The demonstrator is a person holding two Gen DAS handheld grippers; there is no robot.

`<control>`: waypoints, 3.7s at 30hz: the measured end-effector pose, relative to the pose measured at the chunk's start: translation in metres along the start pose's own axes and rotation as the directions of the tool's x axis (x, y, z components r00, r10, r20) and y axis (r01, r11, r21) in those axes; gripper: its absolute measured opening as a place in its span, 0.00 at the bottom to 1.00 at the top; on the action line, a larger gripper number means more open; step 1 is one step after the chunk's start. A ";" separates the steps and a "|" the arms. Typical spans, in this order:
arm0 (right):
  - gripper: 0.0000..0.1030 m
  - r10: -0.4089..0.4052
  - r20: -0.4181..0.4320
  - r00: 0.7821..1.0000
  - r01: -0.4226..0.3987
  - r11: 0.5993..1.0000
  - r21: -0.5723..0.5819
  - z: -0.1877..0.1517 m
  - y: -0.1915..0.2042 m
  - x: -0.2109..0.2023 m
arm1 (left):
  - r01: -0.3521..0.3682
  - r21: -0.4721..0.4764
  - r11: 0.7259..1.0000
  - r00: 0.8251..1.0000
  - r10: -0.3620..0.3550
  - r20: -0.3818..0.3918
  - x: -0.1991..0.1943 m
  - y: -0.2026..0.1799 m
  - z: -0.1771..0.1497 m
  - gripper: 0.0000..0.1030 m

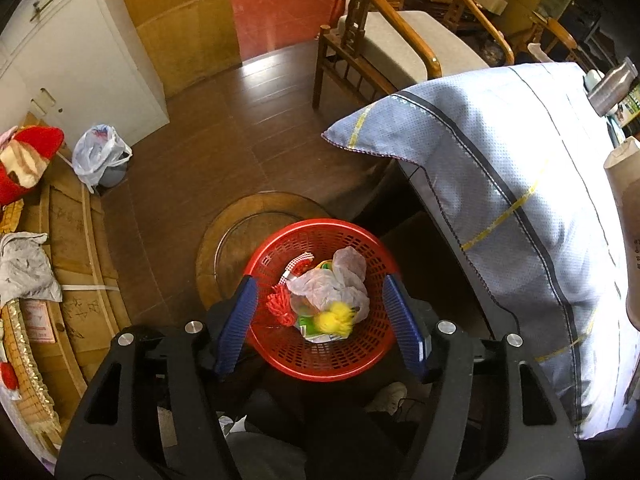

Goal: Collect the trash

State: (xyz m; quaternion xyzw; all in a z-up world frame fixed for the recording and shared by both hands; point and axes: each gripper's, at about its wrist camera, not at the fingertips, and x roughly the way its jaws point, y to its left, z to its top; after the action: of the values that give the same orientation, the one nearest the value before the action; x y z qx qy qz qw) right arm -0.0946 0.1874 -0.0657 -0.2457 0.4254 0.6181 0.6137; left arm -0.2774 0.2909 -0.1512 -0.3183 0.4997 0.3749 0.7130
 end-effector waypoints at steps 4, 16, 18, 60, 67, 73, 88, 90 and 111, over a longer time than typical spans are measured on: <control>0.77 0.011 0.000 1.000 -0.011 1.000 -0.006 -0.001 0.000 -0.001 | -0.013 -0.011 1.000 1.000 0.014 0.006 -0.003 0.002 -0.002 0.64; 0.77 0.075 -0.031 0.997 -0.078 0.994 -0.072 -0.002 0.023 0.010 | -0.078 -0.101 0.992 0.997 0.080 0.014 -0.016 0.035 -0.021 0.68; 0.77 0.087 -0.041 0.995 -0.090 0.993 -0.082 -0.001 0.029 0.014 | -0.093 -0.131 0.987 0.995 0.096 0.014 -0.019 0.044 -0.027 0.69; 0.80 0.124 -0.163 0.979 -0.140 0.986 -0.092 0.004 0.060 0.061 | -0.148 -0.187 0.971 0.988 0.153 0.012 -0.034 0.076 -0.044 0.73; 0.80 0.083 -0.132 0.988 -0.099 0.988 -0.118 -0.008 0.055 0.032 | -0.170 -0.137 0.976 0.981 0.181 0.071 -0.059 0.044 -0.041 0.80; 0.80 0.046 -0.138 0.989 -0.069 0.985 -0.160 -0.007 0.064 0.017 | -0.213 -0.136 0.968 0.969 0.227 0.100 -0.082 0.025 -0.048 0.89; 0.81 -0.027 -0.171 0.985 0.012 0.996 -0.090 -0.049 0.084 0.004 | -0.251 -0.172 0.953 0.958 0.269 0.096 -0.109 0.003 -0.079 0.92; 0.81 -0.037 -0.173 0.984 0.020 0.995 -0.095 -0.050 0.087 0.009 | -0.259 -0.158 0.953 0.957 0.275 0.089 -0.107 0.004 -0.081 0.92; 0.80 -0.156 -0.290 0.944 0.127 0.985 -0.119 -0.041 0.081 0.100 | -0.267 -0.074 0.961 0.963 0.268 0.009 -0.034 0.038 -0.059 0.92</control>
State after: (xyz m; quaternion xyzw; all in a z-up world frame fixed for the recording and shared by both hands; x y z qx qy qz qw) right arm -0.1948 0.2178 -0.1510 -0.3961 0.4635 0.5483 0.5724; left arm -0.3457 0.2543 -0.1394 -0.2696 0.5175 0.4885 0.6487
